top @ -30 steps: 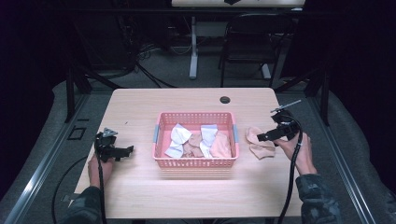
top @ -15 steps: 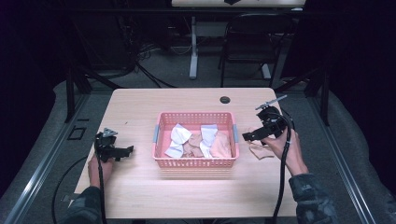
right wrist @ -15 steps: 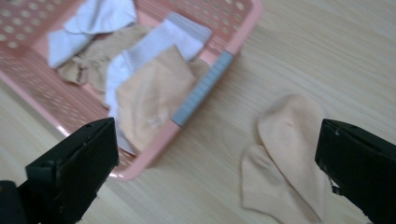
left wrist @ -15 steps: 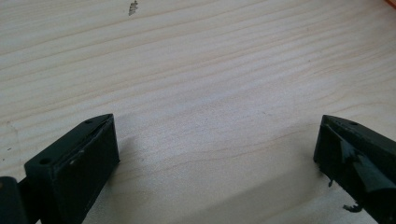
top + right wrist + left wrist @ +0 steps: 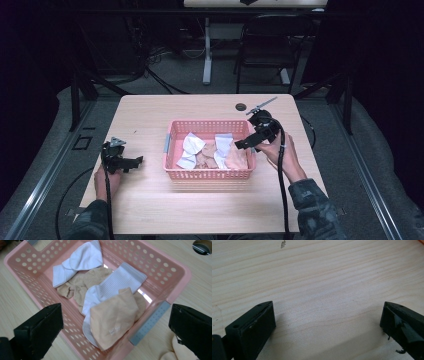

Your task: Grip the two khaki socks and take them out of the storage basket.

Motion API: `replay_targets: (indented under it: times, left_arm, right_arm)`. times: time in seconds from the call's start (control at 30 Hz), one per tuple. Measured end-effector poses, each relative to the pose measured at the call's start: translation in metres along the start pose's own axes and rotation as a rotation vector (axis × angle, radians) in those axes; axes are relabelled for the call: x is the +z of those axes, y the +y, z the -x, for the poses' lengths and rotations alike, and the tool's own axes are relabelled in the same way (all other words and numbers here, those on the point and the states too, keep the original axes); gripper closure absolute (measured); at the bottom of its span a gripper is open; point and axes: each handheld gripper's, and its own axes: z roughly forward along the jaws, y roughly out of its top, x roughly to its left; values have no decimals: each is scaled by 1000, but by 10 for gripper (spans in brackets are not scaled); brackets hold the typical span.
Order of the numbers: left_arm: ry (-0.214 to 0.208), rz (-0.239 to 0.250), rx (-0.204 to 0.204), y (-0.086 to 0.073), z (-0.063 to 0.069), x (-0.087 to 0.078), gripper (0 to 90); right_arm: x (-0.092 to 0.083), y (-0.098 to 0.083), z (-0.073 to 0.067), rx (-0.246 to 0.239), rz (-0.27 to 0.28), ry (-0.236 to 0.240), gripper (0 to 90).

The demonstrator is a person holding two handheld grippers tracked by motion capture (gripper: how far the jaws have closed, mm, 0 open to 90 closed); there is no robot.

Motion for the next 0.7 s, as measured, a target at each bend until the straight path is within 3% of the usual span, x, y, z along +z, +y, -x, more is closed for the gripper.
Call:
replay_targets:
  times: [0.33,0.57,0.7]
  left_arm:
    - [0,0,0,0,0,0,0]
    - [0,0,0,0,0,0,0]
    - [-1,0,0,0,0,0,0]
  right_arm:
    - [31,18,-10,-39,-58,12,0]
    - [60,22,-6,-18,-108,50,107]
    - [67,23,-3,-22,-138,29,136]
